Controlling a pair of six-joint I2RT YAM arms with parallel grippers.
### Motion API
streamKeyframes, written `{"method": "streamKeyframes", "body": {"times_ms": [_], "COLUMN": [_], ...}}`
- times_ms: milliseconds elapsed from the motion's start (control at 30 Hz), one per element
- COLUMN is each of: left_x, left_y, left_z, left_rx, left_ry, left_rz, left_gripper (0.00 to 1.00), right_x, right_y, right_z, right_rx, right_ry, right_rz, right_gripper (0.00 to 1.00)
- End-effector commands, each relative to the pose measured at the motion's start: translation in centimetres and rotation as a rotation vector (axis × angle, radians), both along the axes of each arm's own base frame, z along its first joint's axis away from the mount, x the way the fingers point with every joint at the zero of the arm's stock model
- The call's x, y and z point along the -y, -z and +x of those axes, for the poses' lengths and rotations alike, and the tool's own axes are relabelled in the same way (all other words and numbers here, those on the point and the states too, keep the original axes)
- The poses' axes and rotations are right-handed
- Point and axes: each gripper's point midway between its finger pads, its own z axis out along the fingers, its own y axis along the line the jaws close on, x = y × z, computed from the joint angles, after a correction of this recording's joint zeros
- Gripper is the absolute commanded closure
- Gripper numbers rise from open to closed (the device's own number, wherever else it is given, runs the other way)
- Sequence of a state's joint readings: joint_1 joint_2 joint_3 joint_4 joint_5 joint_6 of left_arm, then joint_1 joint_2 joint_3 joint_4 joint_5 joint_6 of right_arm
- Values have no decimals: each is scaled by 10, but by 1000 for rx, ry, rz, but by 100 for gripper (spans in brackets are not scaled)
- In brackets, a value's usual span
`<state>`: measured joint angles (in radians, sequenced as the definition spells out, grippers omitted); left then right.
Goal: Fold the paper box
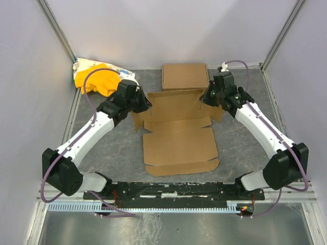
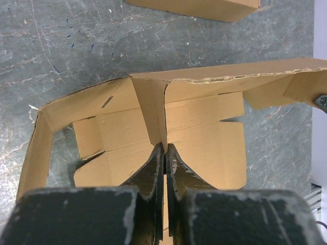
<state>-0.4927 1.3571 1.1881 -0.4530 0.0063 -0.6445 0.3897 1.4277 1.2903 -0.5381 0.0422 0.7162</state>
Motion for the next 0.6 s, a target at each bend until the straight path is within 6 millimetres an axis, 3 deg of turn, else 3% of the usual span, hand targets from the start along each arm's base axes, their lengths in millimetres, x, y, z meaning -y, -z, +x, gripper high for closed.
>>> {"method": "streamKeyframes", "body": {"times_ms": [0,333,400,500,567], "left_x": [13,17,12,1,-4], "left_y": [-21,-16,-18,-24,-29], "left_z": [-1,-3,-6,-11,-16], "left_rx": [23,9,18,41,56], "left_ry": [-20,-25,-25,-35,-30], "left_rz": [-143,-181,-155,-110,-96], "left_gripper": [97,97,87,64,57], "right_x": [-4,-2,3,10,13], "right_y": [-22,-23,-23,-22,-21], "right_z": [10,10,8,4,1], "right_rx": [72,79,85,99,106], "right_ry": [81,87,74,44,20], "right_rz": [116,111,62,-4,-34], "right_gripper": [98,98,98,98,98]}}
